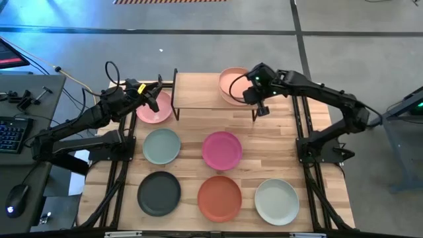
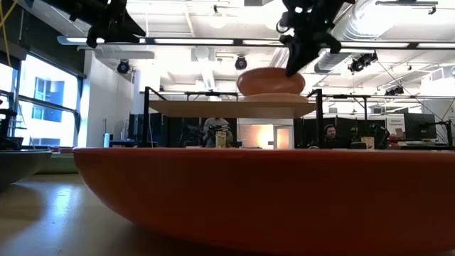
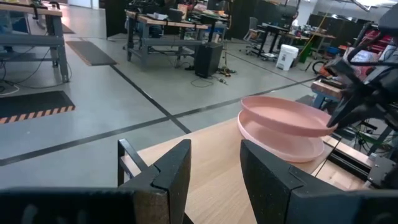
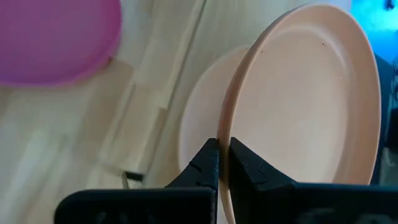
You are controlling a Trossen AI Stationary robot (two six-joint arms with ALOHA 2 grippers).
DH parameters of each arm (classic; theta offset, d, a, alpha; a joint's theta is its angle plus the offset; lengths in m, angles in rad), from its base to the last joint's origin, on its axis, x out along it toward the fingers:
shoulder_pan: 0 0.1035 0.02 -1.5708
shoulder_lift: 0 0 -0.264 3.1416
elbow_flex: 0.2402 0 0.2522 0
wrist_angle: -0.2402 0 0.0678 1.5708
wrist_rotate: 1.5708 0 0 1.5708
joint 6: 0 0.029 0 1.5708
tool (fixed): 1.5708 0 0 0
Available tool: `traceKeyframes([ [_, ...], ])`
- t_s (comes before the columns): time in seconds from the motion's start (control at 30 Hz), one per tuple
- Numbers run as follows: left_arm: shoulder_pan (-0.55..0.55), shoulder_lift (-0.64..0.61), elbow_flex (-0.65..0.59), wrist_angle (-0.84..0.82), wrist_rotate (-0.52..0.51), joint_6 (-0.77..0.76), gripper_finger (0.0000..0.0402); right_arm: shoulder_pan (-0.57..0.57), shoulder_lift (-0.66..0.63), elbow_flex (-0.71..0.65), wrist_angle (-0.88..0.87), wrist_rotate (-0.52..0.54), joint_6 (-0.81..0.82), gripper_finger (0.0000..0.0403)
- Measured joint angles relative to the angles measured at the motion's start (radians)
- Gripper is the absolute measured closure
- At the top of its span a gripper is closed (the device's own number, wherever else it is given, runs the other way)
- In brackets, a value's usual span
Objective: Place and stack plates onto a shelf
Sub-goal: Stack the brown plate on top of the light orange plate on the shelf
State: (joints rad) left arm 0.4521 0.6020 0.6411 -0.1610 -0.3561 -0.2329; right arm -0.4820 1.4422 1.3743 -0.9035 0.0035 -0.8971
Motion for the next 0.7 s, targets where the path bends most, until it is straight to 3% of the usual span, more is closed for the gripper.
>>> traceKeyframes([
  [0.47,0.000,0.000,0.000,0.000,0.000,-0.001,0.0273,-0.003,0.066,0.000,-0.013,0.020,-0.006,0.0403],
  [0.7,0.000,0.000,0.000,0.000,0.000,-0.002,0.0273,0.000,0.087,0.000,-0.012,0.109,-0.006,0.0403],
])
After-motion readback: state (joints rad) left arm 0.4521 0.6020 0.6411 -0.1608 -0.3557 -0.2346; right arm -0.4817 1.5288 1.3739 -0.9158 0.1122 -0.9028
